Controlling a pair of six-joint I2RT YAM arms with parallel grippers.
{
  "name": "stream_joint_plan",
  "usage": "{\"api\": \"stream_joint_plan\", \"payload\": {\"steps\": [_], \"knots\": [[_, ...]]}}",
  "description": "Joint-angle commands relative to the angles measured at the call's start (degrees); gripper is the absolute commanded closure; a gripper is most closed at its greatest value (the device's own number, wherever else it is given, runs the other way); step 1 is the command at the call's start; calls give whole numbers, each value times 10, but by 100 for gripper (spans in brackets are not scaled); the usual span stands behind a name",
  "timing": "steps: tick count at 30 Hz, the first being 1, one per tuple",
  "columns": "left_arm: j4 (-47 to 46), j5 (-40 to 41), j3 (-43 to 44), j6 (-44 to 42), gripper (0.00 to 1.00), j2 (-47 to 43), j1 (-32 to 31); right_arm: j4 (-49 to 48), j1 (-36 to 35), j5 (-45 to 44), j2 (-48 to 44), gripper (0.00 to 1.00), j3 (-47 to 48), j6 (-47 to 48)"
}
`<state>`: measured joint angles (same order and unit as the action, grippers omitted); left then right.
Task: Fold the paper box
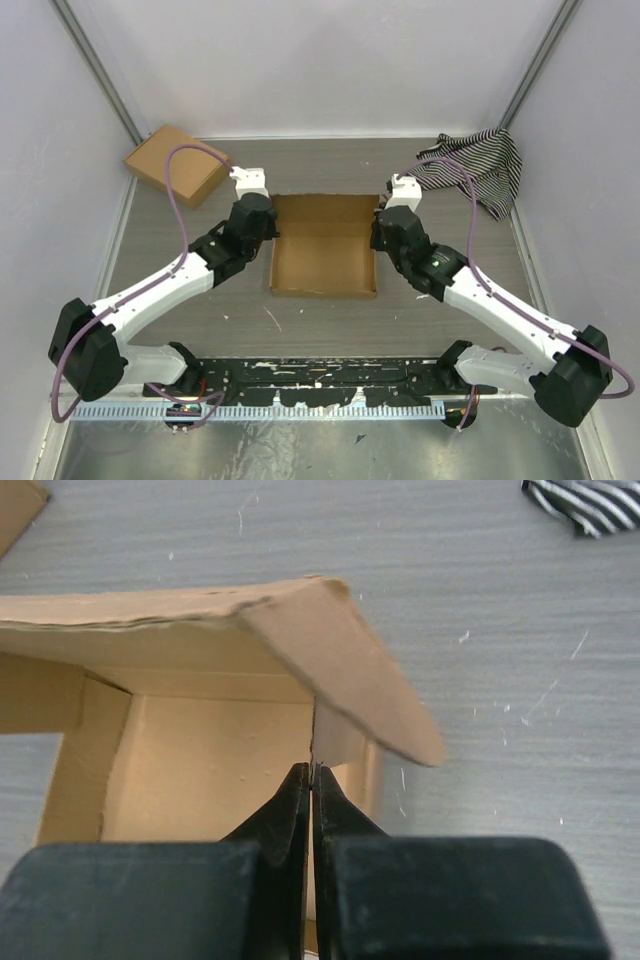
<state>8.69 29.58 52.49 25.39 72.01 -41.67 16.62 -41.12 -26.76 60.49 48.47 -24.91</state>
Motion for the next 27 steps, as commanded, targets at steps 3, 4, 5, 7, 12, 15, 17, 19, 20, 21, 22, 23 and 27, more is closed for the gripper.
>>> {"api": "stream_joint_plan", "payload": {"steps": [3,4,5,7,12,15,17,19,20,21,22,23,27], "knots": [[-40,12,64,-34,100,54,-1,-115,1,-53,61,99,108,49],[-39,16,72,-39,100,62,-1,-114,2,-52,74,99,121,56],[-36,17,82,-44,100,69,-1,-114,3,-50,84,99,132,60],[-37,18,88,-50,100,79,0,-111,3,-46,101,99,145,60],[-56,18,73,-49,100,89,-1,-118,4,-46,118,99,112,45],[-66,22,60,-48,100,91,-1,-128,6,-50,116,99,70,32],[-66,23,56,-48,100,93,-1,-129,7,-49,111,99,48,22],[-64,21,52,-45,100,93,-1,-124,6,-42,105,99,29,14],[-65,20,48,-43,100,92,-1,-117,7,-40,101,99,19,9],[-65,20,43,-41,100,90,-1,-110,7,-38,96,99,11,4],[-63,20,39,-38,100,87,-1,-106,7,-36,89,99,1,-1],[-62,21,33,-35,100,84,0,-102,7,-35,82,99,-11,-7],[-62,23,-2,-24,100,63,-2,-86,7,-27,52,98,-51,-24]]}}
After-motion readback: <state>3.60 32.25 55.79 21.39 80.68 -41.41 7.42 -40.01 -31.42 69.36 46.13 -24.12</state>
